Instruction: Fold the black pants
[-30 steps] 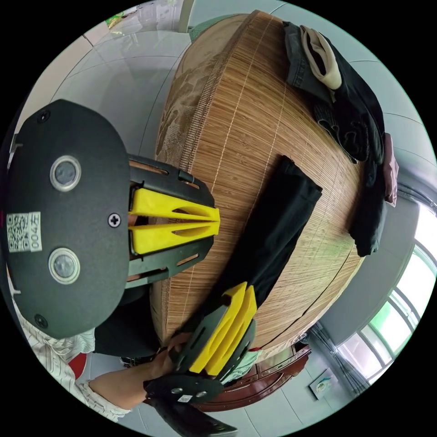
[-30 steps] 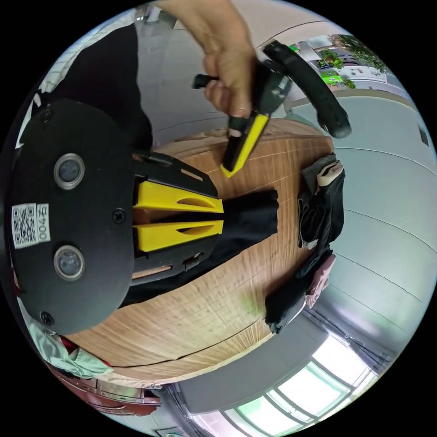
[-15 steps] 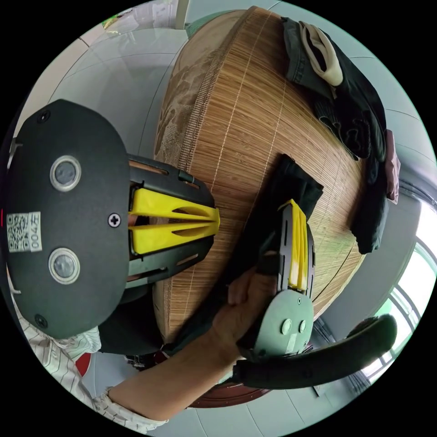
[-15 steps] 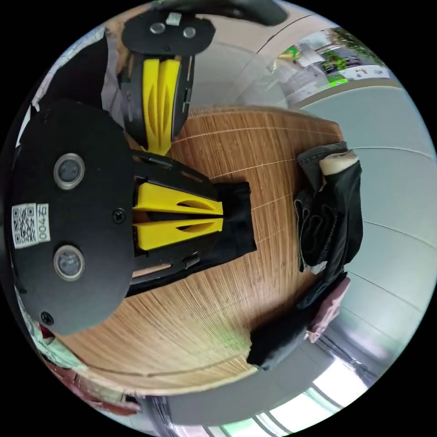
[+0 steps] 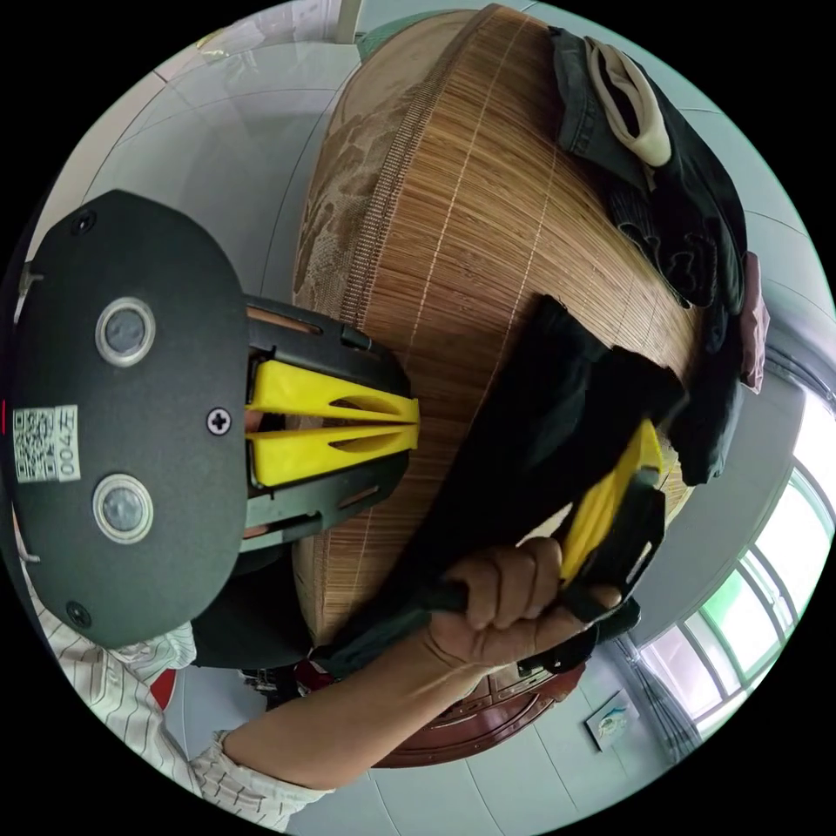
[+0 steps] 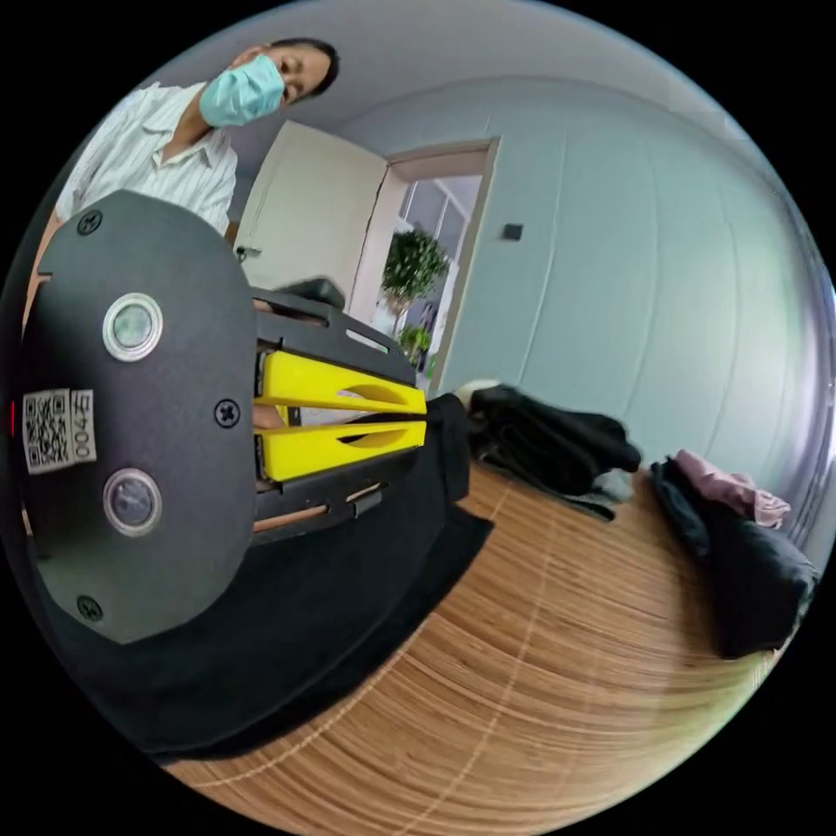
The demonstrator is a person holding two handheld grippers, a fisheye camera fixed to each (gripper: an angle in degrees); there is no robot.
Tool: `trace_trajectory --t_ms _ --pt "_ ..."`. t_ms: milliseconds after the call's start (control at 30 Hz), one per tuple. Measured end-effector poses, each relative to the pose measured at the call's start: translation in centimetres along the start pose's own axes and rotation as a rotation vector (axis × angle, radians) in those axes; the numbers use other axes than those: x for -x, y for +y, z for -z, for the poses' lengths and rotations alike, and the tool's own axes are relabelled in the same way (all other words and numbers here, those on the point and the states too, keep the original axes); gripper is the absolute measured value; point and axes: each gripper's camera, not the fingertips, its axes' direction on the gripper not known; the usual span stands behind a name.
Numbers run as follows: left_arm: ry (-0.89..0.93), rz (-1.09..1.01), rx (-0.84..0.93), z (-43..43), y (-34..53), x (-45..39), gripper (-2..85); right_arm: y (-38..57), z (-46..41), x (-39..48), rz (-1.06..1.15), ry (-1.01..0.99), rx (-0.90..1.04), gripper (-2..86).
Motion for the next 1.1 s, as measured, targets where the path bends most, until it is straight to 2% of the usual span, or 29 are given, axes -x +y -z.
trace_trajectory --t_ms 67,167,267,333,500,700,1000,1100 --pt "0.003 0.004 -0.001 0.0 0.1 0.1 0.0 0.1 -2.0 -0.1 0.013 0.078 0.036 6.0" --pt "-0.003 0.005 -0.006 0.0 0.3 0.2 0.0 0.0 -1.1 0.7 0.05 0.011 -0.044 9.3" --pt "-0.007 0.012 -0.011 0.0 0.4 0.3 0.1 -0.4 0.6 2.6 0.118 0.038 -0.068 9.8" --pt "-0.009 0.01 -0.011 0.0 0.5 0.4 0.1 -0.4 1.5 3.7 0.145 0.12 -0.074 8.8" --pt "-0.011 0.004 -0.013 0.1 0.5 0.5 0.1 -0.4 -1.0 5.6 0.255 0.618 -0.012 6.3" --pt "-0.01 -0.001 -0.01 0.4 0.3 0.7 0.1 -1.8 -10.1 9.3 0.531 0.828 0.204 6.7" --pt "0.002 -0.004 -0.012 1.0 -0.2 1.0 0.1 -3.2 -16.1 10.3 0.615 0.871 0.328 8.2" --pt "0.003 -0.004 -0.012 1.2 -0.5 1.0 0.1 -2.8 -16.6 10.7 0.627 0.862 0.331 5.2"
